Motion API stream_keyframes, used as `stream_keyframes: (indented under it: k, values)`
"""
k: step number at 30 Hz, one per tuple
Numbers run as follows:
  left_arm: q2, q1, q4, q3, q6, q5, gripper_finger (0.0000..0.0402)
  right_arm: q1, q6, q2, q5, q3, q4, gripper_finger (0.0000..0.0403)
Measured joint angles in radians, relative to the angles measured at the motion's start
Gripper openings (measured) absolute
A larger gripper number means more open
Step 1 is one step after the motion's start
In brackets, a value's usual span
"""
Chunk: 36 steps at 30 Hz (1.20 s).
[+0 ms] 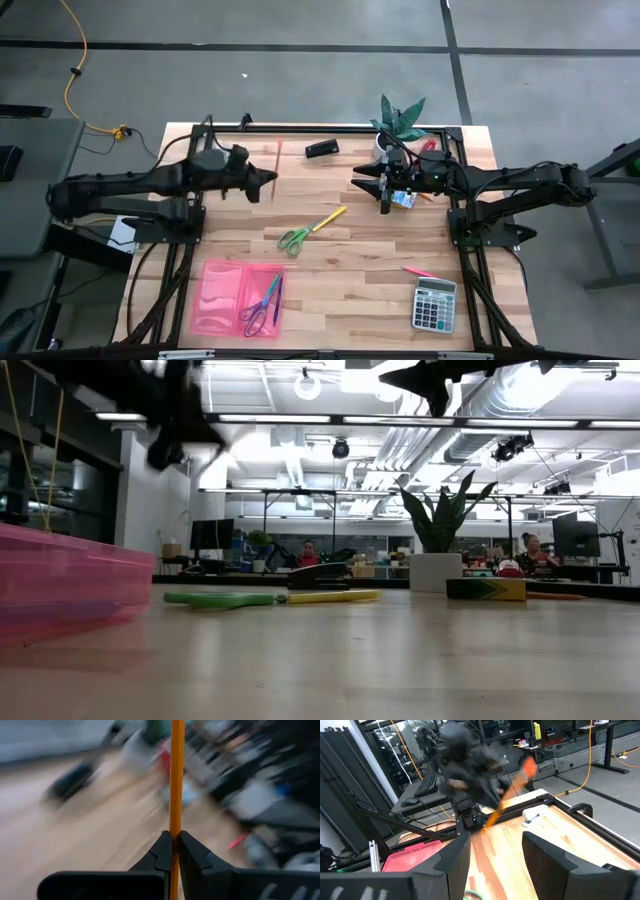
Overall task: Pack school essentials
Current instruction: Put the left orange pencil into the supply box
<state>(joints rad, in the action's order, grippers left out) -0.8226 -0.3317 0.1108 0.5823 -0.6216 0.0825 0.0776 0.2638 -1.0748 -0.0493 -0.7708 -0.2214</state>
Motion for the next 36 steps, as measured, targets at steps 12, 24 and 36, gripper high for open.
stream_keyframes:
  k: [12,24,36]
  values:
    - [-0.09,0.454,-0.568,0.0,0.322,0.293,0.0,-0.017,0.0,0.0,0.057,0.0,-0.059,0.0172]
    - [-0.145,0.47,-0.637,0.0,0.357,0.291,0.0,-0.028,0.024,0.0,0.058,0.0,-0.06,0.0172]
    - [-0.144,0.47,-0.63,0.0,0.434,0.28,0.0,-0.028,0.024,0.0,0.07,0.0,-0.082,0.0172]
